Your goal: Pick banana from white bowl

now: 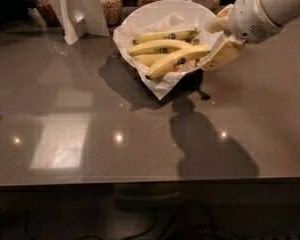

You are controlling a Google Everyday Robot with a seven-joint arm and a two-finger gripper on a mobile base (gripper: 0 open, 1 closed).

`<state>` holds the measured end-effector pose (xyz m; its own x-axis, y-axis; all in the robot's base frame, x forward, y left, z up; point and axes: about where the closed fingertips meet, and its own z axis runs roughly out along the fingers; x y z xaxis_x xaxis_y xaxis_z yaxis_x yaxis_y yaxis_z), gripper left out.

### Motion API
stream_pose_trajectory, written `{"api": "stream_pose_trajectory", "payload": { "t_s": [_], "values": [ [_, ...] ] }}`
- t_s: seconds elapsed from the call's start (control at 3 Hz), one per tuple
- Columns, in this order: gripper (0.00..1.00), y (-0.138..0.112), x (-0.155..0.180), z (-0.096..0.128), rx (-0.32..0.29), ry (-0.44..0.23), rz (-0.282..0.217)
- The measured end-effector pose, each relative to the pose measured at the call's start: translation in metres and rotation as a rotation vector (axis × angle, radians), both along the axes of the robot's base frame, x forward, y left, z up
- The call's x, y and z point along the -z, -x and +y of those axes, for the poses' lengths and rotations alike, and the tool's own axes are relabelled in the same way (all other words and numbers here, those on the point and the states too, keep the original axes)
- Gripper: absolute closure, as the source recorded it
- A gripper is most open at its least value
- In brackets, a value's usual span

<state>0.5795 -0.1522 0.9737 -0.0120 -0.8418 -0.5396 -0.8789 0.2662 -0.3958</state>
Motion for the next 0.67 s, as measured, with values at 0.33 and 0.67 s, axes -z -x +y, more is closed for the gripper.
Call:
{"api": "stream_pose_trajectory", "payload": {
  "t_s": [0.33, 0.67],
  "values": [
    [0.32, -0.02, 0.001, 0.007, -0.011, -0.025, 0.004],
    [0.31, -0.036, 0.003, 0.016, -0.027, -0.042, 0.012]
  ]
}}
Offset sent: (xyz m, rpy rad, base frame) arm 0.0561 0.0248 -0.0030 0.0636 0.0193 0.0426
